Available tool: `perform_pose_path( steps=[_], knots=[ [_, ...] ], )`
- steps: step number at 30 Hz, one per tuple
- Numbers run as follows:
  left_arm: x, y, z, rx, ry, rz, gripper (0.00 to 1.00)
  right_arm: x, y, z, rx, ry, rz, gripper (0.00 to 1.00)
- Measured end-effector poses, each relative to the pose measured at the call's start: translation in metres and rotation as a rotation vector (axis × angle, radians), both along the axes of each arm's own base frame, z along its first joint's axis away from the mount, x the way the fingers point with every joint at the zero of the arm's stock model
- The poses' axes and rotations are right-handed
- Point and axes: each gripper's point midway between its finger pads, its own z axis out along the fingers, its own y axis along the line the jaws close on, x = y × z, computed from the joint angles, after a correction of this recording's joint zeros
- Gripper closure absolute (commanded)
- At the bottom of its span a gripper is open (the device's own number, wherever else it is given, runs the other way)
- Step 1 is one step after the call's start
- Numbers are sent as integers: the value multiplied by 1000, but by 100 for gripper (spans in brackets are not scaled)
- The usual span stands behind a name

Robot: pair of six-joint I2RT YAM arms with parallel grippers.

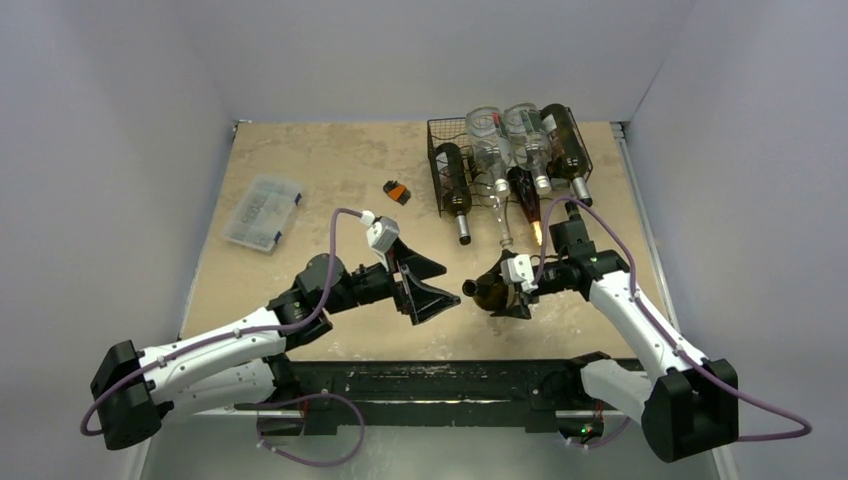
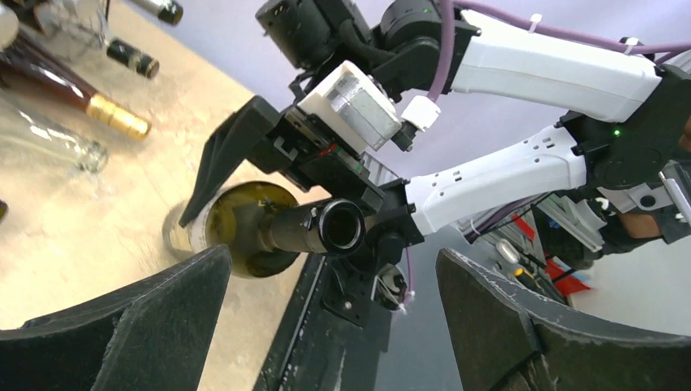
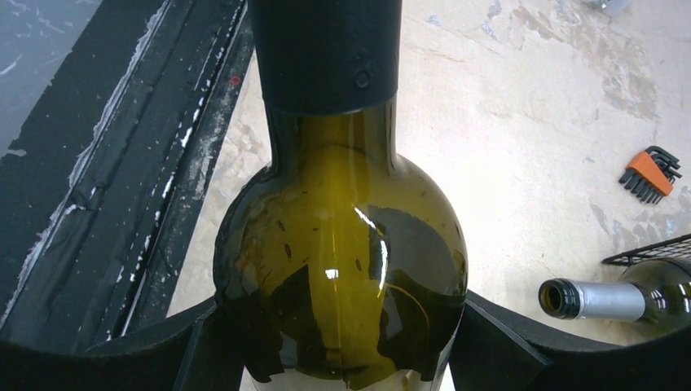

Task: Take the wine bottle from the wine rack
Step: Pick up the wine bottle from the wine rack, then place the wine bottle at the center of the board.

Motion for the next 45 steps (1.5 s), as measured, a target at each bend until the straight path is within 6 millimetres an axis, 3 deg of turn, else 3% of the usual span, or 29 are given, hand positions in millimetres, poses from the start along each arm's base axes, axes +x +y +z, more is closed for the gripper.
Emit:
perform_pose_path(
  steps=[8,16,30,45],
  knots=[
    [2,5,3,-36,-131,18,5,-2,1,5,40,57,-23,99],
    [-1,-6,-3,-4,-274,7,4,-1,6,13,86,116,-31,99],
    [9,-46,-47,130,-529,16,0,0,6,17,110,148,-45,99],
    [26,-57,-26,37,-628,121,9,1,6,16,109,150,-46,99]
  ],
)
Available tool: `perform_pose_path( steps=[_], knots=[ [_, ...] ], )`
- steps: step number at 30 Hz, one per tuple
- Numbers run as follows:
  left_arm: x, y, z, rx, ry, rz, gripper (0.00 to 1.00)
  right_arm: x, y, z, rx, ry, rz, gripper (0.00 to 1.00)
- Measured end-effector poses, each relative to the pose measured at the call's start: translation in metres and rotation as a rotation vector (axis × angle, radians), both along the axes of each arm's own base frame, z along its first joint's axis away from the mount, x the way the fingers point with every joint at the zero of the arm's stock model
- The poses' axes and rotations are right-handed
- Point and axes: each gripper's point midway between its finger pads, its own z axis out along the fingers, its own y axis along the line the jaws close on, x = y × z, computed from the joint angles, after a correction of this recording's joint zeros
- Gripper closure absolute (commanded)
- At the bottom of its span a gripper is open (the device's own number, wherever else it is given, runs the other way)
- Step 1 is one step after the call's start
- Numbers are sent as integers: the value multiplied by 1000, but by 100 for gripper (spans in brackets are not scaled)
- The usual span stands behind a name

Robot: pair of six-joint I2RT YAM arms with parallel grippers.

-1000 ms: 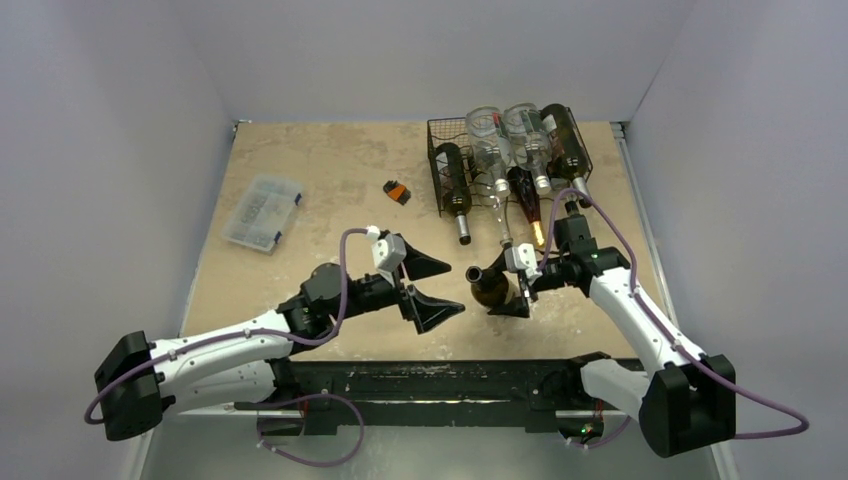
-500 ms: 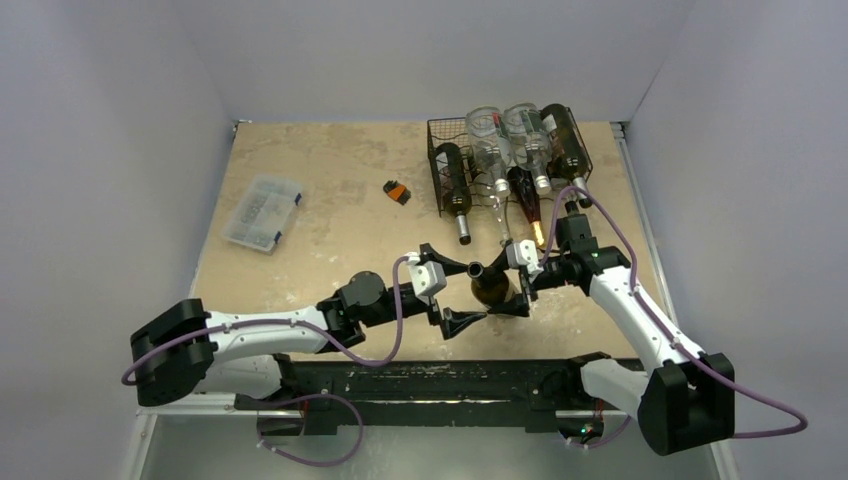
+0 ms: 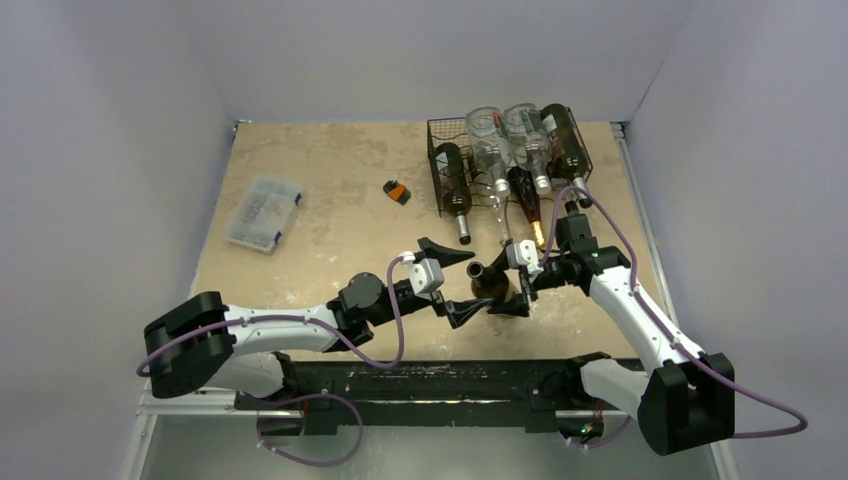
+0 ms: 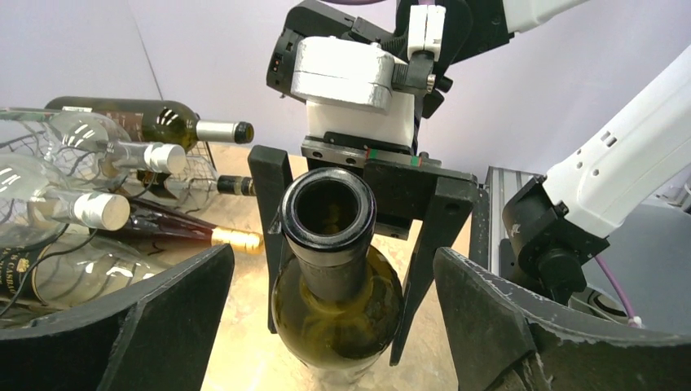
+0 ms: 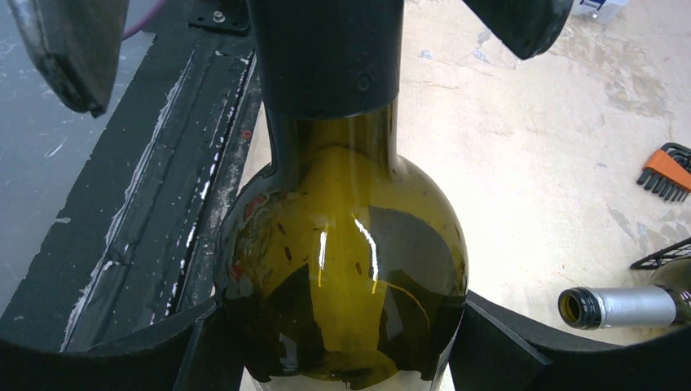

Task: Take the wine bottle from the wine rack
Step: Place the wine bottle at the center of the board.

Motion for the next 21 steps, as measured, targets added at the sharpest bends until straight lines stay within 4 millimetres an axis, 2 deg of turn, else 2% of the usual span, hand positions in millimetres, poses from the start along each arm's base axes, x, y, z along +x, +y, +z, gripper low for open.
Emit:
perform_pose_path(
  steps=[10,17,21],
  knots=[
    [3,-6,7,-30,1,-1,25,1,-1,0,0,0,-4,99],
    [3,-10,7,-31,11,-6,41,2,-2,0,0,0,-11,99],
    [3,-11,9,-40,15,-8,44,2,-2,0,-1,-2,-12,99]
  ],
)
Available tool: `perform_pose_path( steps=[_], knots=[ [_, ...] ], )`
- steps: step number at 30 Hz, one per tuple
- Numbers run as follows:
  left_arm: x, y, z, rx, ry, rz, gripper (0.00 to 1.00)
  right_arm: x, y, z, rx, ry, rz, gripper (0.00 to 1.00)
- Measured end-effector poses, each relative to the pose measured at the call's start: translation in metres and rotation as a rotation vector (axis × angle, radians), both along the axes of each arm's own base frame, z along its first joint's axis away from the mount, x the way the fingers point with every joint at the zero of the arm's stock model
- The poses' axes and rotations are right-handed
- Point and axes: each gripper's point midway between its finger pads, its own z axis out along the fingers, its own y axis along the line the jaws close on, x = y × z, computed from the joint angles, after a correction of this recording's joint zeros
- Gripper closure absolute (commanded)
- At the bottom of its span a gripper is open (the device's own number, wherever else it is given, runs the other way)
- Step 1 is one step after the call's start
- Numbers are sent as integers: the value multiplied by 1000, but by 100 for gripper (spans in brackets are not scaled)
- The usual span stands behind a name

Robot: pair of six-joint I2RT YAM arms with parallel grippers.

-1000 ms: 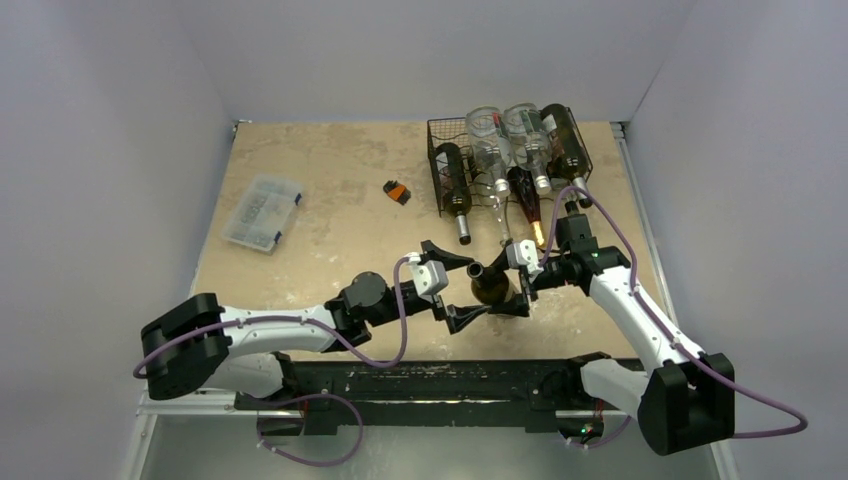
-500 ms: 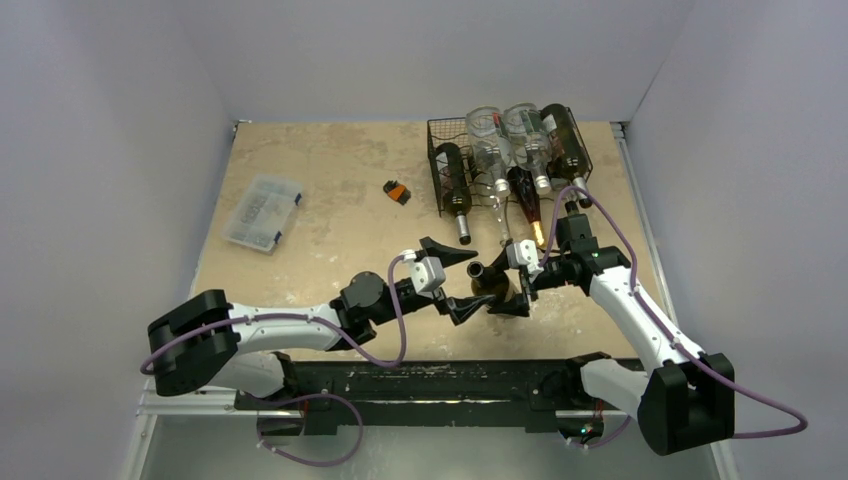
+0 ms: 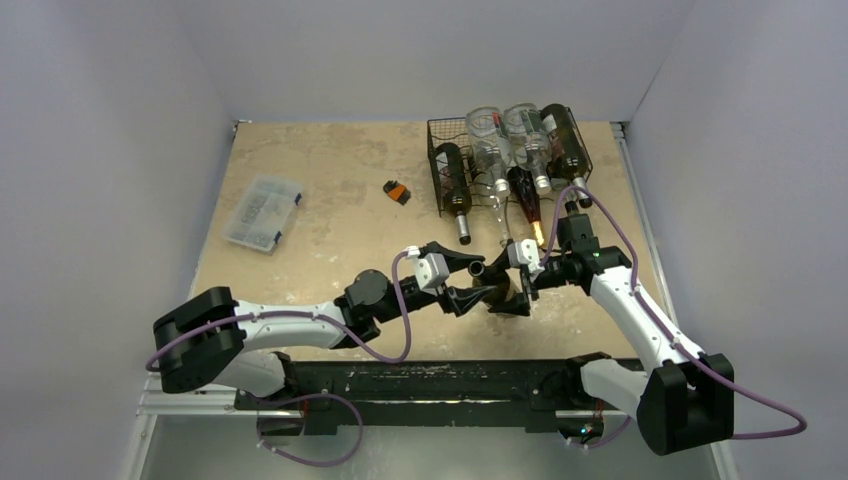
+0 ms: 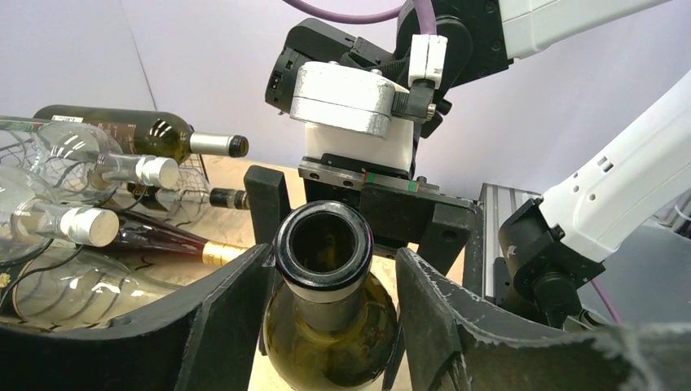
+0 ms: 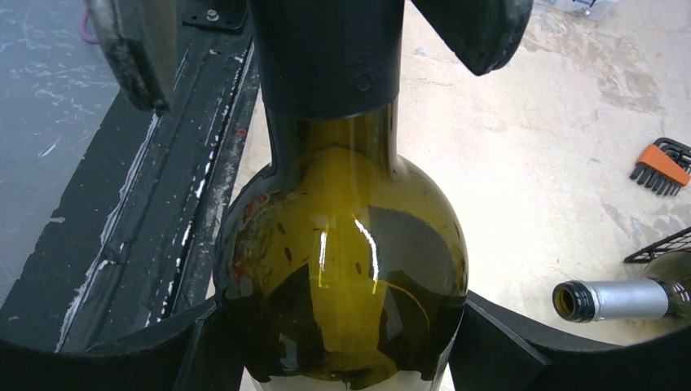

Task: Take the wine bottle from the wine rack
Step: Place the wine bottle at the center of the board.

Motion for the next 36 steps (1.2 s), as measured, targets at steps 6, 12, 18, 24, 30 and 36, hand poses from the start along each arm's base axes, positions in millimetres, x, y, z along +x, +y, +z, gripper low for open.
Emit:
perform_pose_path(
  steps=[6,12,18,24,30,36],
  knots=[
    [1,-2,1,-5,6,-2,45,0,0,0,0,-3,1,99],
    [1,-2,1,-9,6,0,59,0,0,0,0,-3,1,99],
    [2,-2,2,-8,5,3,100,0,0,0,0,-1,1,99],
    [2,-4,2,0,9,2,100,0,0,0,0,1,-1,68],
    [4,-3,4,12,21,14,100,0,0,0,1,9,-6,28],
    [5,0,10,31,40,32,100,-1,2,6,16,27,-8,4]
  ],
)
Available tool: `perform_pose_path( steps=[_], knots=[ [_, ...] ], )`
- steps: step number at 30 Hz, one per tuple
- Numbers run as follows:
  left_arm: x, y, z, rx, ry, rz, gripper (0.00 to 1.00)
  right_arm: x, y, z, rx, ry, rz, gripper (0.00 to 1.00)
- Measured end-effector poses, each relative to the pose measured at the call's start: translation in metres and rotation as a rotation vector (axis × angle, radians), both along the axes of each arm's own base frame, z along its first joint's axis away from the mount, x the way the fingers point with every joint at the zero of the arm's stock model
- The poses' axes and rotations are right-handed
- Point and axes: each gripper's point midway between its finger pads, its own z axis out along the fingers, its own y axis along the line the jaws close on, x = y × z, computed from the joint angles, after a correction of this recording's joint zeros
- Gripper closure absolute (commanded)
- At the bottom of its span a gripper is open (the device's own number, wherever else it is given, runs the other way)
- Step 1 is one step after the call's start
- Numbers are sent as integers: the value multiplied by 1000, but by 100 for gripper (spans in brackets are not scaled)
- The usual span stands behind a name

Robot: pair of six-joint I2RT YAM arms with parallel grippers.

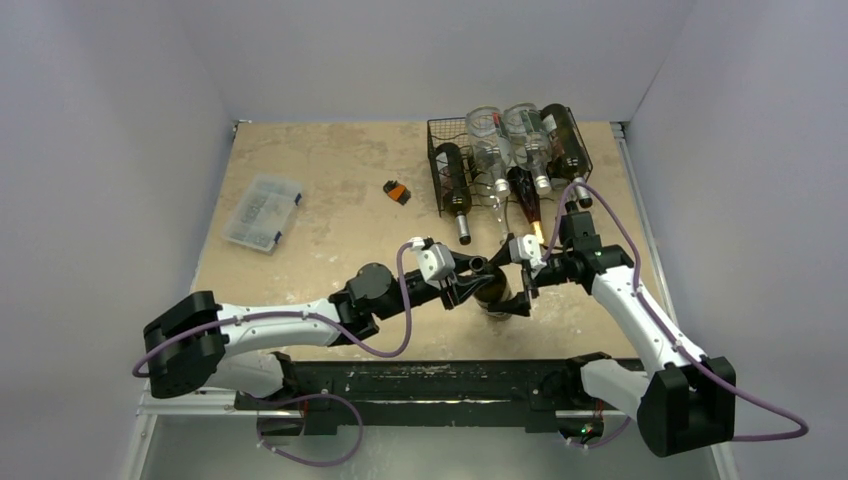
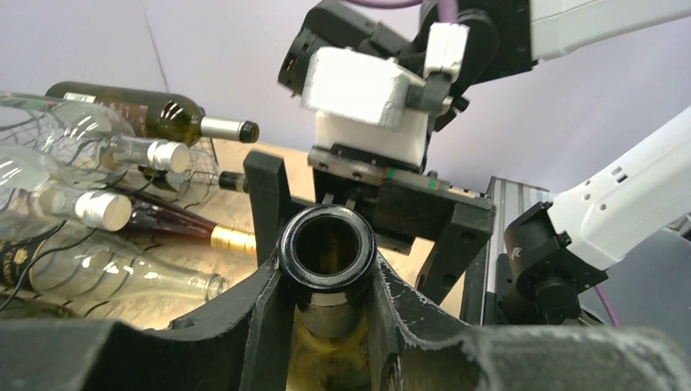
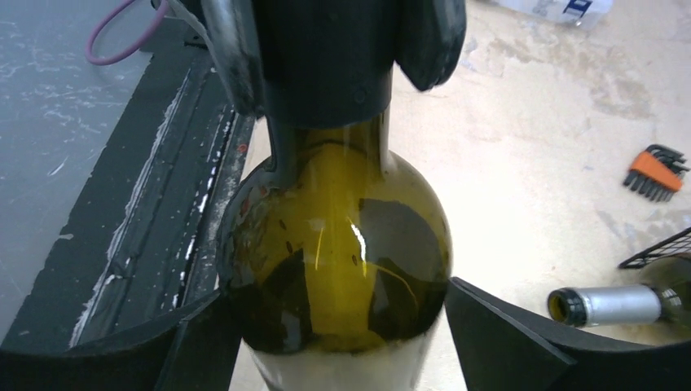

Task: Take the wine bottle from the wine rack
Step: Place the wine bottle at the center of the board.

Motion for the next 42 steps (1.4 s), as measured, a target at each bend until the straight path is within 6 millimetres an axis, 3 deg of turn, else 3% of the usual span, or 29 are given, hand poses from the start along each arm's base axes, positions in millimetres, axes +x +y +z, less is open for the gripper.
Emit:
perform_pose_path(
  steps=[6,12,25,31,37,42],
  knots=[
    [5,8,-6,60,36,42,100,6,0,17,13,-51,-9,1],
    [9,19,-6,92,65,78,100,5,-2,21,13,-60,-16,1],
    [36,66,9,108,189,200,100,17,-19,45,7,-99,-134,1],
    [49,89,5,135,244,251,100,20,-26,48,-22,-83,-204,1],
    [48,101,0,176,266,272,100,22,-35,49,-48,-81,-271,1],
    [59,116,7,175,271,322,100,29,-44,49,-71,-95,-331,1]
  ],
)
